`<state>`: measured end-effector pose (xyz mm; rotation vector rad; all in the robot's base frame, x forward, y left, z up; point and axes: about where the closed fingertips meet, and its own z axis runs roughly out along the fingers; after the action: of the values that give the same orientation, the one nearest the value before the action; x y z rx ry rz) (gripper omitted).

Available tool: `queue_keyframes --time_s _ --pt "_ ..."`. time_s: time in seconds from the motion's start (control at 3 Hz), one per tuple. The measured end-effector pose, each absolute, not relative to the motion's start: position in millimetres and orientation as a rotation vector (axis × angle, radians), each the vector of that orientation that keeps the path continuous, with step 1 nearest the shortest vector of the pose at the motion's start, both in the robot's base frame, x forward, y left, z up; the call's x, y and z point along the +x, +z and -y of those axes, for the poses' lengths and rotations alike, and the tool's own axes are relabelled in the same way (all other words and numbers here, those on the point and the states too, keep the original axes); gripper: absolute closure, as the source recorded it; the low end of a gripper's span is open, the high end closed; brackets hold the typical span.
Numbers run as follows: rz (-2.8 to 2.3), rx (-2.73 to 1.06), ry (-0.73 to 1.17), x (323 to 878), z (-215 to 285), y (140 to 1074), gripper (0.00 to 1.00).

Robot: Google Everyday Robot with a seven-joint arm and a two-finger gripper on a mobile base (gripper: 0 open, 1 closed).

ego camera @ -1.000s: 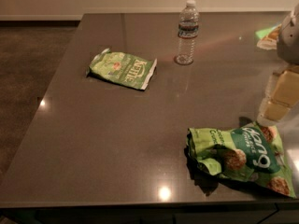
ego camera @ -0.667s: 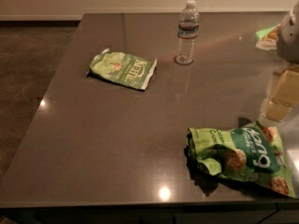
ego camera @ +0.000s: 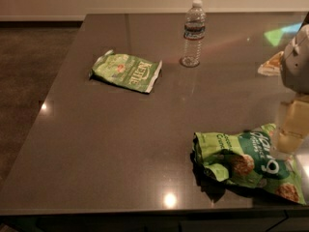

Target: Move green rice chip bag near green jalapeno chip bag

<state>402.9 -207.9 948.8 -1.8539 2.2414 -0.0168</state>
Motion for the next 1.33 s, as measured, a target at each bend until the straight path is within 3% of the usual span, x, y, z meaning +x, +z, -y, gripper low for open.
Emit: queue_keyframes --time_s 1.33 --pt "-2.159 -1.989 0.162 369 199 875 0.00"
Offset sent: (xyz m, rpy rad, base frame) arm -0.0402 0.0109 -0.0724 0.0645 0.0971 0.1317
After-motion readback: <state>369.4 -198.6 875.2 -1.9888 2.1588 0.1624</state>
